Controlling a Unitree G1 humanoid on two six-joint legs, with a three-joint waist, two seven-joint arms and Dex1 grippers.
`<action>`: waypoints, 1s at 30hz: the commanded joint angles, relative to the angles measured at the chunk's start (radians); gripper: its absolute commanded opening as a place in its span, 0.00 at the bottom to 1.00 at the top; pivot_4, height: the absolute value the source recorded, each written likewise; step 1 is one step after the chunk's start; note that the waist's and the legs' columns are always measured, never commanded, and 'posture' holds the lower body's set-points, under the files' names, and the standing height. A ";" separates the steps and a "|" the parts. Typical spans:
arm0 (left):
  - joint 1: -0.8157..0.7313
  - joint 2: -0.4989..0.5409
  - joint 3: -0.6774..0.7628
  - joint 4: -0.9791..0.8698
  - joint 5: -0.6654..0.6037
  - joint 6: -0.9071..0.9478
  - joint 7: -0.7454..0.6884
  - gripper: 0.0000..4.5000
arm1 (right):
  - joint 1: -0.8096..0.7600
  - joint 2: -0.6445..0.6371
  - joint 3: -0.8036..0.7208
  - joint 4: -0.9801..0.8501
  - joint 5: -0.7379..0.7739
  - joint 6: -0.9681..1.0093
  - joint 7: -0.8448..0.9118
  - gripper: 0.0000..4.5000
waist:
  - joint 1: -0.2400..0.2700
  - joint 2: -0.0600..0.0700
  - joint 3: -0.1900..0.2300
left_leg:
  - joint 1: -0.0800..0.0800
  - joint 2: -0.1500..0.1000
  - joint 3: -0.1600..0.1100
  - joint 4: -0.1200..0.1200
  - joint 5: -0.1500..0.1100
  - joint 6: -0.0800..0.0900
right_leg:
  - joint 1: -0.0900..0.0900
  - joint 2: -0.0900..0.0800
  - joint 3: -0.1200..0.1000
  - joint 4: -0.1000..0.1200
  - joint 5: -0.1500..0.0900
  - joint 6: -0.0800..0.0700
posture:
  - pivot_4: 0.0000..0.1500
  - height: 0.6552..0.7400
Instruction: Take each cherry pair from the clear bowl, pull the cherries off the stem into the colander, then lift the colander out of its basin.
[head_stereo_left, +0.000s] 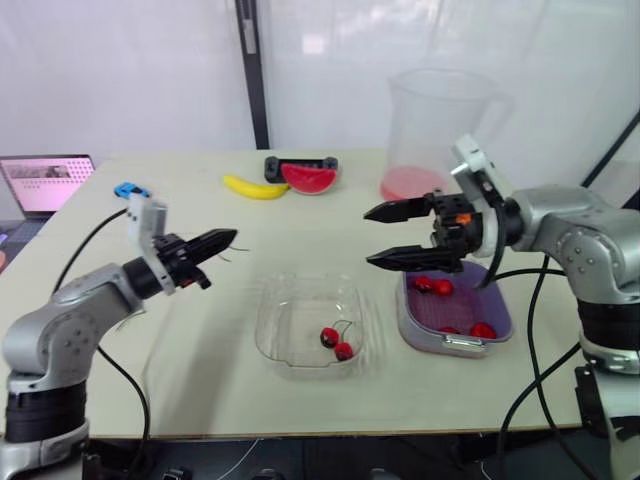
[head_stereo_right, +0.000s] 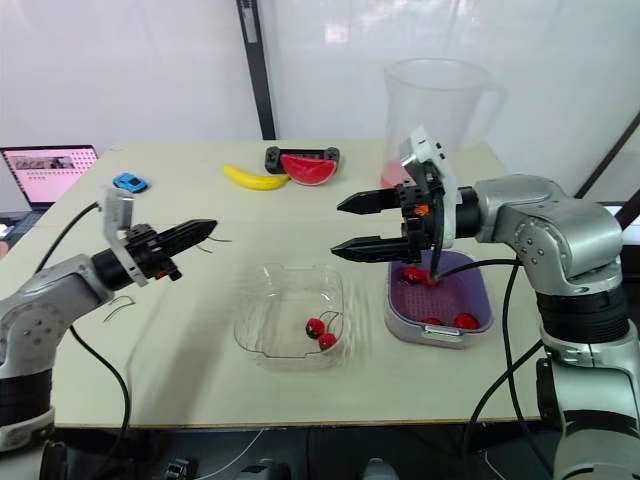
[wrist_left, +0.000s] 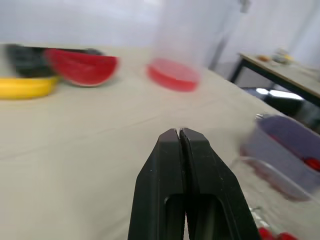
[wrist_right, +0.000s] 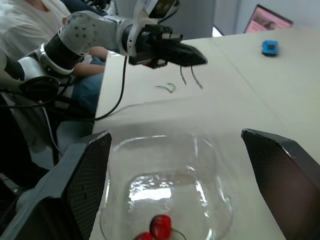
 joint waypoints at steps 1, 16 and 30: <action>0.115 0.010 0.079 -0.014 0.029 -0.027 0.032 0.00 | -0.017 0.005 -0.024 -0.045 0.049 0.018 -0.008 0.98 | 0.000 0.000 0.000 | 0.000 0.000 0.000 0.000 0.000 0.000 | 0.000 0.000 0.000 0.000 0.000 0.000 | 1.00 1.00; 0.252 -0.061 0.238 0.267 0.096 -0.087 0.213 0.14 | -0.002 0.016 0.034 -0.099 0.029 0.037 -0.098 1.00 | -0.002 0.000 0.000 | 0.001 0.001 0.000 -0.002 0.000 0.001 | -0.001 0.000 0.000 0.000 0.000 0.000 | 1.00 1.00; 0.253 -0.039 0.345 0.140 -0.017 -0.169 0.117 0.99 | 0.026 -0.050 0.000 -0.108 0.060 0.047 -0.072 1.00 | -0.002 -0.001 0.000 | 0.001 0.001 0.001 -0.003 0.000 0.001 | -0.002 0.000 0.000 0.000 0.000 0.000 | 1.00 1.00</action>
